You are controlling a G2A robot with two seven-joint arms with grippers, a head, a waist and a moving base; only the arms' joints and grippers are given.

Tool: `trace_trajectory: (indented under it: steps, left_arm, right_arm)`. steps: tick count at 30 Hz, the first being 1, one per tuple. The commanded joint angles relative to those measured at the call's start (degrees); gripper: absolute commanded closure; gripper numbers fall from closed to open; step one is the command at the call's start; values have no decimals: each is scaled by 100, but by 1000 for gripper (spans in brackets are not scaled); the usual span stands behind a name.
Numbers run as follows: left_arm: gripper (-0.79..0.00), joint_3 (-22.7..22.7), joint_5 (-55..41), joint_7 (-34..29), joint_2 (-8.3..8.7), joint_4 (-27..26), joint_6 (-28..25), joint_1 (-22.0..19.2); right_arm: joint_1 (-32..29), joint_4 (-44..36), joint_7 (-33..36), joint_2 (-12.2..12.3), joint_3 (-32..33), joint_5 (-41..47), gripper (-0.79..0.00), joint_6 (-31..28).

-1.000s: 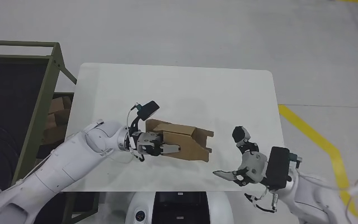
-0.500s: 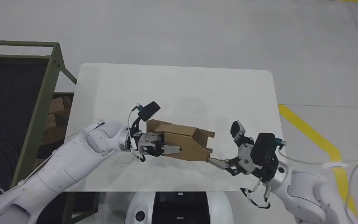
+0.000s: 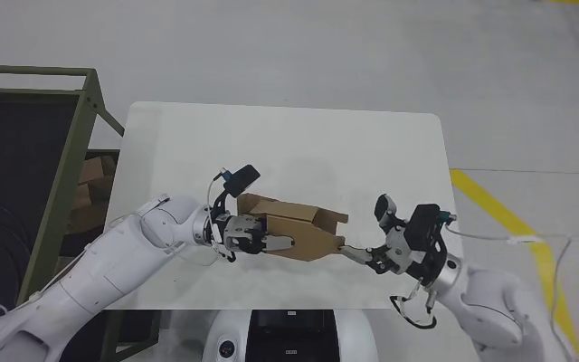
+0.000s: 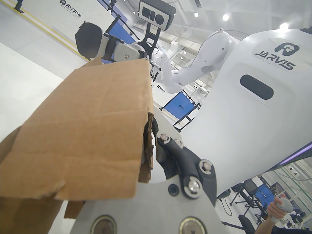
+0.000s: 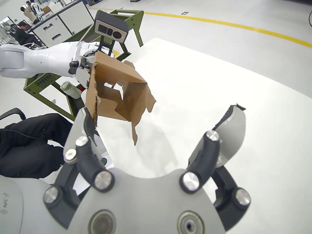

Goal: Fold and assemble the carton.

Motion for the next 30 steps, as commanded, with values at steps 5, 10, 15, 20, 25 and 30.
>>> trace_trajectory:
  steps: [5,10,15,20,25,30]
  left_arm:
    - [0,-20,39,0,-1,-38,0,30]
    - [0,-18,57,0,-3,-51,0,37]
    - [0,8,71,0,-10,-57,0,29]
    - [0,29,69,0,-18,-56,0,9]
    - [0,29,58,0,-23,-46,0,5]
    - [0,26,68,0,-26,-46,0,8]
  right_arm:
    - [349,388,88,-23,-222,311,-785,-386]
    - [589,623,-79,-51,-379,400,-785,-693]
    - [767,754,15,-76,-553,466,-785,-714]
    - [971,863,218,-98,-735,618,-785,-762]
    - [1167,1009,371,-109,-871,861,-785,-1044]
    - [1305,1161,375,-115,-938,1075,-785,-1407]
